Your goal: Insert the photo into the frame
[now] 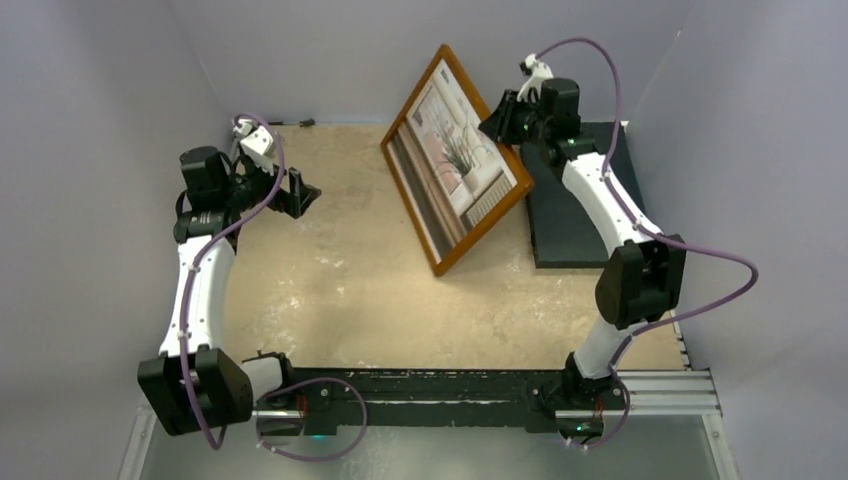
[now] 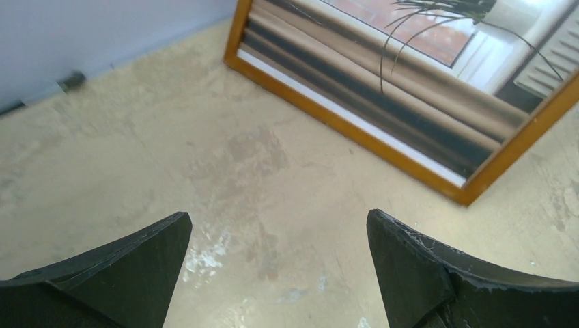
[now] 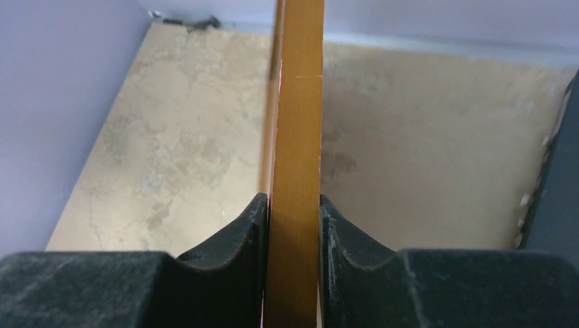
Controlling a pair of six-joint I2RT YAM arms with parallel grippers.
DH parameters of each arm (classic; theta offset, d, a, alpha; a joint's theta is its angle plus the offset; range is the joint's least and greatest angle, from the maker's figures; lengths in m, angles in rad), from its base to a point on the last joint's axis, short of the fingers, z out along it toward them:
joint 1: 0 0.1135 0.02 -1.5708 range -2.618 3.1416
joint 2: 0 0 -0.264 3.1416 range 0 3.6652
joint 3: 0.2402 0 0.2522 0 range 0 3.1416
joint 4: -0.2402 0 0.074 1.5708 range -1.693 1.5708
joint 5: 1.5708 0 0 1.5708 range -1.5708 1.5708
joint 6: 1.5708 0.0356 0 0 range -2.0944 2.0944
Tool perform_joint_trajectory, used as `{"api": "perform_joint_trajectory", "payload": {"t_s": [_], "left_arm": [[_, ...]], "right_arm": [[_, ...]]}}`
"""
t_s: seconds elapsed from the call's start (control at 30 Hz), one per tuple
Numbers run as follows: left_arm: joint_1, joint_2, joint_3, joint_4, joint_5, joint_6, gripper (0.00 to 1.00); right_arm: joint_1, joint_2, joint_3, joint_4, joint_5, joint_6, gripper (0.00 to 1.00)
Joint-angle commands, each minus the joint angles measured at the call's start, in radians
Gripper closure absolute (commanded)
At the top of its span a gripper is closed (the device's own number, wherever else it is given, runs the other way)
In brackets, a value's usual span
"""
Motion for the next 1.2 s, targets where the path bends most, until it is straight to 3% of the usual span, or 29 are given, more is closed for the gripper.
{"api": "perform_joint_trajectory", "payload": {"t_s": [0.0,0.23,0.53,0.83,1.07,1.17], "left_arm": [[0.005,0.050,0.012,-0.060,0.019,0.066,0.02],[0.005,0.086,-0.025,-0.117,-0.016,0.198,0.02],[0.005,0.143,-0.080,-0.215,-0.132,0.384,0.05],[0.005,0.164,-0.089,-0.220,-0.164,0.325,0.00],[0.005,0.148,-0.117,-0.191,-0.154,0.278,0.00],[0.004,0.146,-0.124,-0.192,-0.150,0.275,0.00]], "right_arm": [[0.046,-0.044,-0.257,0.024,-0.071,0.003,0.82],[0.044,-0.162,-0.500,0.162,-0.080,0.084,0.84],[0.044,-0.265,-0.880,0.602,-0.152,0.287,0.83],[0.044,-0.245,-1.052,0.793,-0.108,0.300,0.65],[0.045,-0.207,-1.253,1.101,0.013,0.488,0.60],[0.047,-0.170,-1.275,1.138,0.040,0.503,0.57]]}}
